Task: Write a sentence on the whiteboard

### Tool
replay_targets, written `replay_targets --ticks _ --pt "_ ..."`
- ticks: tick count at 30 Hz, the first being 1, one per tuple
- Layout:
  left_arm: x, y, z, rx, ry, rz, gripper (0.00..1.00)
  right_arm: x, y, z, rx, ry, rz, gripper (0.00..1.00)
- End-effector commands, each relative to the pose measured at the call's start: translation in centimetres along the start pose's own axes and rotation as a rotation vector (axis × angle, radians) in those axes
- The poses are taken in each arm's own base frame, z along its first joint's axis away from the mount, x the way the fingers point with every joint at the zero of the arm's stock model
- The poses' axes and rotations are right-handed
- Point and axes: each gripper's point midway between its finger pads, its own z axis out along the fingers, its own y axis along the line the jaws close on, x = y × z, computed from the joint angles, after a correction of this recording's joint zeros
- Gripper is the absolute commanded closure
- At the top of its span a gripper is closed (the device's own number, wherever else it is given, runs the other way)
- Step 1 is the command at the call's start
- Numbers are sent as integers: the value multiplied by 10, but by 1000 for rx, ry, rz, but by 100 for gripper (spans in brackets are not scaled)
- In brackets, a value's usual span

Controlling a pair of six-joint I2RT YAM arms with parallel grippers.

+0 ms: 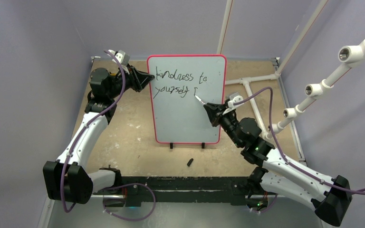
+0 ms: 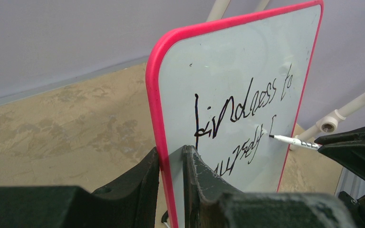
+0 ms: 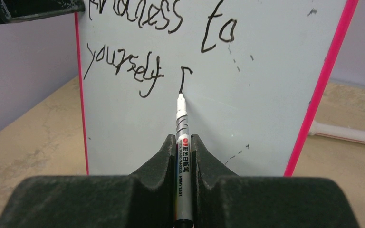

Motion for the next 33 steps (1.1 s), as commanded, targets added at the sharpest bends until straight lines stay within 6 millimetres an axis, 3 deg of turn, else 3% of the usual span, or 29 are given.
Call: replay_targets --ticks 1,6,12,15,23,33 --pt "13 1 1 8 33 -11 100 28 2 -8 -15 90 35 100" --pt "12 1 1 9 31 -9 100 27 12 -11 -51 87 44 100" --pt "12 1 1 8 32 -11 100 -18 26 -12 -125 -64 68 100" --pt "12 1 1 8 31 -8 100 -28 23 -7 -98 -100 68 100" --pt "13 1 1 9 33 -7 100 -24 11 9 -3 -85 38 100" --pt "13 2 1 8 33 -8 100 -24 -10 1 105 -80 56 100"
